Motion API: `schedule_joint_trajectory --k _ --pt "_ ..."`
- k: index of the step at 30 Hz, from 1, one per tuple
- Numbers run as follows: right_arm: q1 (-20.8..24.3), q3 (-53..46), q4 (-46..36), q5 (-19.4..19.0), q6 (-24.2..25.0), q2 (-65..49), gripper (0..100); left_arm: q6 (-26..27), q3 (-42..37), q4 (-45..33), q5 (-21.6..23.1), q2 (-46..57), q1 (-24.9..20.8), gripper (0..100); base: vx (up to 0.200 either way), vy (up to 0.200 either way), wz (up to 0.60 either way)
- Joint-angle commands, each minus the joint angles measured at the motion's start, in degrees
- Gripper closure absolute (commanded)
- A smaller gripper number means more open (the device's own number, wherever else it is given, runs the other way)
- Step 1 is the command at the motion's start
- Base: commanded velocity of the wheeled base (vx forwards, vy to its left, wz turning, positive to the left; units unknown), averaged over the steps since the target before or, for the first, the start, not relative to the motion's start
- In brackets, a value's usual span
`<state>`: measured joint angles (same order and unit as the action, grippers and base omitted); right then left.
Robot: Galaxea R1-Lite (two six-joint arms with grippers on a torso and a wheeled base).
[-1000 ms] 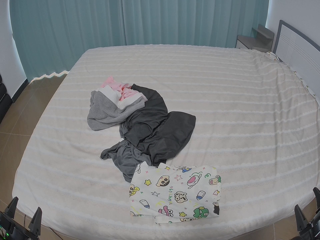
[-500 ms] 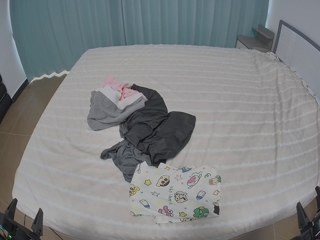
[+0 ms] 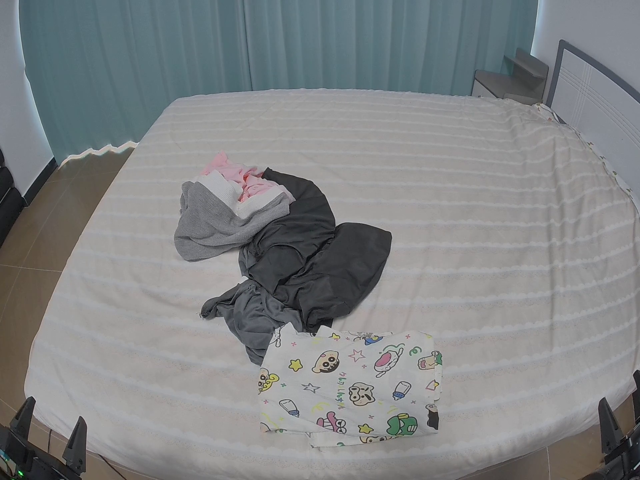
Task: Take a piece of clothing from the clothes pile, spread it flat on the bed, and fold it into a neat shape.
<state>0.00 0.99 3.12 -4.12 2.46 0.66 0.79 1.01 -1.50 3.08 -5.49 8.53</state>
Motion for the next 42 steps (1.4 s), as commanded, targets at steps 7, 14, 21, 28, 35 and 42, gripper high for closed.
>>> schedule_joint_trajectory --k 7,14,21,28,35,42 --pt "0.0 -1.0 0.1 0.9 0.4 -0.6 0 0.0 -0.7 0.0 0.0 -0.4 0.0 0 0.0 0.0 0.0" --pt "0.0 -1.0 0.1 1.0 0.6 -0.6 0 0.0 -0.7 0.0 0.0 -0.4 0.0 0 0.0 0.0 0.0" --pt "0.0 -1.0 0.0 0.6 0.2 -0.6 0 0.0 -0.7 0.0 0.0 -0.4 0.0 0 0.0 0.0 0.0" --pt "0.0 -1.0 0.0 1.0 0.1 -0.6 0 0.0 -0.7 0.0 0.0 -0.4 0.0 0 0.0 0.0 0.0" --pt "0.0 -1.0 0.0 1.0 0.3 -0.6 0 0.0 -0.7 0.0 0.0 -0.4 0.0 0 0.0 0.0 0.0" --pt "0.0 -1.0 0.0 0.8 0.0 -0.6 0 0.0 -0.7 0.0 0.0 -0.4 0.0 0 0.0 0.0 0.0"
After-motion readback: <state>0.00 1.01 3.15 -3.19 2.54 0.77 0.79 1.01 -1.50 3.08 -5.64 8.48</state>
